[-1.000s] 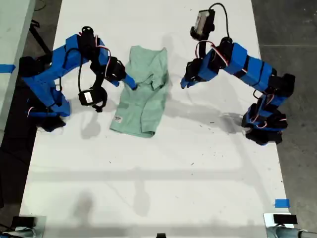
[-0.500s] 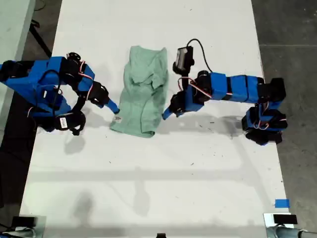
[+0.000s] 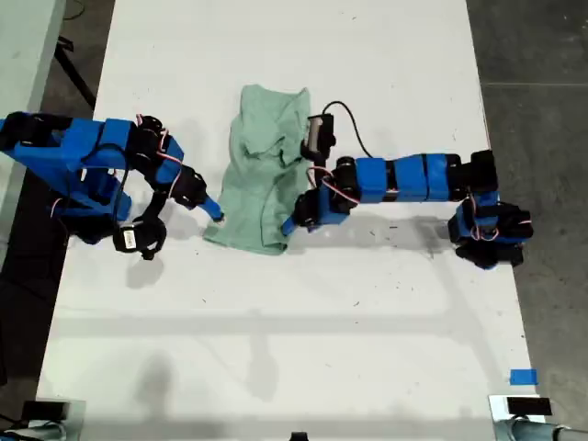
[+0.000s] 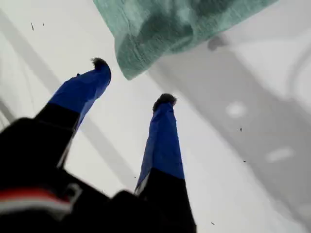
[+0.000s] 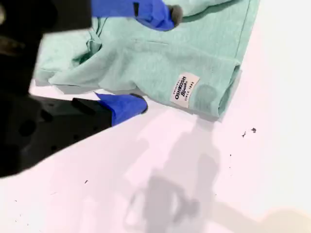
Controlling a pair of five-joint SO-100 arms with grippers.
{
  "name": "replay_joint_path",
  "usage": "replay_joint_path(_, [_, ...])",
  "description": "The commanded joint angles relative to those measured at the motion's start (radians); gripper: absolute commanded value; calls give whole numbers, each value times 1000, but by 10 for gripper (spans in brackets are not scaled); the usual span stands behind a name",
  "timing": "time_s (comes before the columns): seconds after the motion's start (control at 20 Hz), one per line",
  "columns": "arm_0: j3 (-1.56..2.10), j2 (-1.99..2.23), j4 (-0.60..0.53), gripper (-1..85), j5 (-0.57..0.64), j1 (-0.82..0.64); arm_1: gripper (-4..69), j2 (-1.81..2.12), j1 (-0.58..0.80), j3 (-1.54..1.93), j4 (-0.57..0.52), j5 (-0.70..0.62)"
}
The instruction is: Fold t-shirt
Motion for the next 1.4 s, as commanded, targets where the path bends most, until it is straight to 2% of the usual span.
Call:
replay_joint_path(0.0, [29, 17, -60, 288, -11, 5, 236, -6, -20, -74, -58, 17])
replay_joint_path(0.45, [175, -163, -259, 289, -25, -31, 239, -167, -6, -121, -184, -11])
replay_joint_path(0.6, [141, -311, -302, 288, -26, -43, 250, -296, 3, -264, -132, -31])
replay_joint_path(0.75, [80, -476, -295, 204, -31, -43, 237, -399, 6, -377, -109, -41])
replay_joint_path(0.8, [58, -509, -290, 140, -32, -34, 216, -414, 6, -394, -92, -40])
replay_joint_path(0.85, [41, -525, -290, 39, -34, -26, 155, -419, 6, -394, -84, -34])
replay_joint_path(0.9, [25, -528, -295, 0, -32, -15, 82, -420, 6, -394, -77, -28])
replay_joint_path(1.0, [-8, -526, -296, 0, -38, -2, 30, -422, 6, -394, -69, -21])
replay_joint_path(1.15, [-52, -503, -273, 0, -49, 28, 15, -394, 0, -394, -25, -34])
replay_joint_path(1.2, [-84, -492, -245, 0, -58, 48, -8, -367, -3, -394, 2, -48])
replay_joint_path(1.35, [-241, -486, -149, 0, -95, 124, -10, -284, -28, -394, 23, -86])
